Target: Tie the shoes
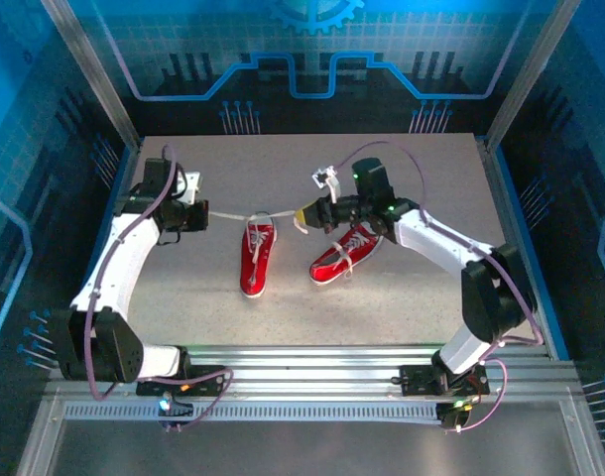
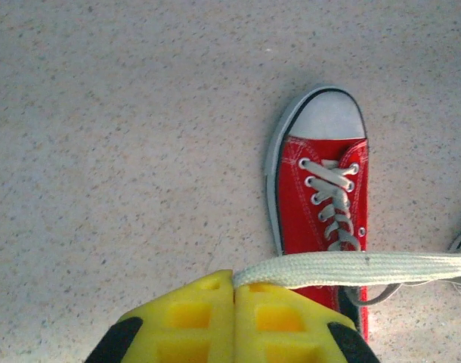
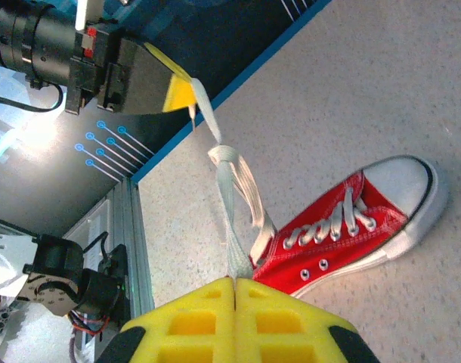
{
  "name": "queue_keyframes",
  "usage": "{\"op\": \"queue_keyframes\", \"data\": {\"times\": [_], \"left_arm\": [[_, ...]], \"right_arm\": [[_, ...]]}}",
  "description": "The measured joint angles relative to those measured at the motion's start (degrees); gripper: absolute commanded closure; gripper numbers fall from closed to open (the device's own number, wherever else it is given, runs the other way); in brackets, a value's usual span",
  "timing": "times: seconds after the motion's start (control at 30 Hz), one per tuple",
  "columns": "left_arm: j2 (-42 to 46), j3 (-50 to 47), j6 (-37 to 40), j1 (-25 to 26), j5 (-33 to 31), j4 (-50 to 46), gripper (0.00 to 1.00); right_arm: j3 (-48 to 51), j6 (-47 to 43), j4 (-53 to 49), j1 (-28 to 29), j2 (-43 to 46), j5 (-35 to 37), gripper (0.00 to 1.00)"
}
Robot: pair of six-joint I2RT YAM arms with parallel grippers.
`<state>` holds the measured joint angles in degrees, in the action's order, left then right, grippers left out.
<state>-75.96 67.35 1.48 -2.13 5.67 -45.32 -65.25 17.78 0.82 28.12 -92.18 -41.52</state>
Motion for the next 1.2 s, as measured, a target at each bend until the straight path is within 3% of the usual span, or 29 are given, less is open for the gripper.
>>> {"op": "queue_keyframes", "data": {"times": [0.23, 0.5, 0.6, 0.87, 0.93, 1.07, 1.2], "left_arm": [[5.4, -7.5, -3.6, -9.9, -0.2, 1.7, 1.0], [13.1, -21.2, -11.6, -31.8, 9.1, 8.1, 1.0], [12.3, -24.5, -13.1, -37.2, 12.3, 9.0, 1.0], [8.6, -24.8, -11.9, -39.9, 14.6, 9.8, 1.0], [7.3, -24.8, -11.8, -39.6, 14.8, 9.9, 1.0], [6.3, -24.6, -11.1, -35.2, 14.5, 9.8, 0.73], [6.2, -20.6, -6.8, -27.4, 13.9, 7.7, 0.56]], "right_arm": [[2.0, -5.1, -10.4, -1.7, 1.7, 5.7, 1.0], [1.9, -14.1, -24.7, -2.1, 1.4, 17.8, 1.0], [1.8, -16.8, -28.7, -2.1, 0.1, 22.8, 1.0], [1.8, -20.8, -34.7, -1.7, -1.7, 29.5, 1.0], [1.8, -22.1, -35.0, -0.9, -1.7, 29.3, 0.89], [1.5, -25.8, -35.6, 3.7, -1.7, 28.4, 0.63], [-1.2, -28.0, -35.9, 6.8, -1.5, 27.1, 0.51]]}}
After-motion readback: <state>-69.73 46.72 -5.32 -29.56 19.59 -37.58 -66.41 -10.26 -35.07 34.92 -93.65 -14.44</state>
